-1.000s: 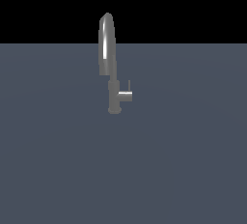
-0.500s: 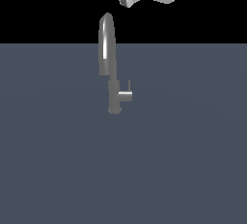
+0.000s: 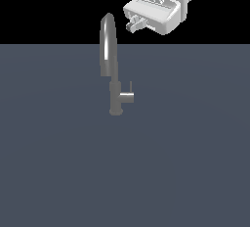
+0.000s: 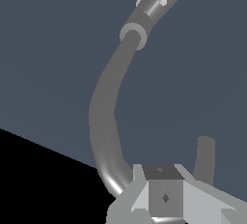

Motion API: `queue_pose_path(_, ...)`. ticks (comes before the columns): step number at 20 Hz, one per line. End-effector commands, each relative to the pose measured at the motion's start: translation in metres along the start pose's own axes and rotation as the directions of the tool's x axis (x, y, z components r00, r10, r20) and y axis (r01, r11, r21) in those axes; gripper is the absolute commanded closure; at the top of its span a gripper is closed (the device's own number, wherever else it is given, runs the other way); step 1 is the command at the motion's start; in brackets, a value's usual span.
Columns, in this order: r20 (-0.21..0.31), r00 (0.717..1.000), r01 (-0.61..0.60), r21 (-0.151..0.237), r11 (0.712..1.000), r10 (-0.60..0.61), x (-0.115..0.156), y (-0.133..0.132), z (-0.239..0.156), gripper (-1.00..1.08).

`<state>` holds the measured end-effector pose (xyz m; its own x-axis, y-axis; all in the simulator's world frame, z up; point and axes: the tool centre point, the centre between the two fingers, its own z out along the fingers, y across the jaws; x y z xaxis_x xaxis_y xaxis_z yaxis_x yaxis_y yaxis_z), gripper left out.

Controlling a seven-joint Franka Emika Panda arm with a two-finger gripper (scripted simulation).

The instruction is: Turn on the faucet by rotating a designated handle.

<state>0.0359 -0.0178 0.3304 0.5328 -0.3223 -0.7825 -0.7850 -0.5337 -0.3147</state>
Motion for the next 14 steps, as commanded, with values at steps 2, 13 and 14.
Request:
queue_pose_path(2, 0.066, 0.996, -0.063, 0.061, 0.996, 0.059, 0.027, -0.003, 0.004, 1.08)
queue_pose_path(13, 0.311, 0.923, -0.307, 0.234, 0.922, 0.228, 0.119, -0.005, 0.03, 1.08)
queue_pose_path(14, 0.334, 0.912, -0.33, 0.246, 0.911, 0.24, 0.127, -0.005, 0.033, 1.08)
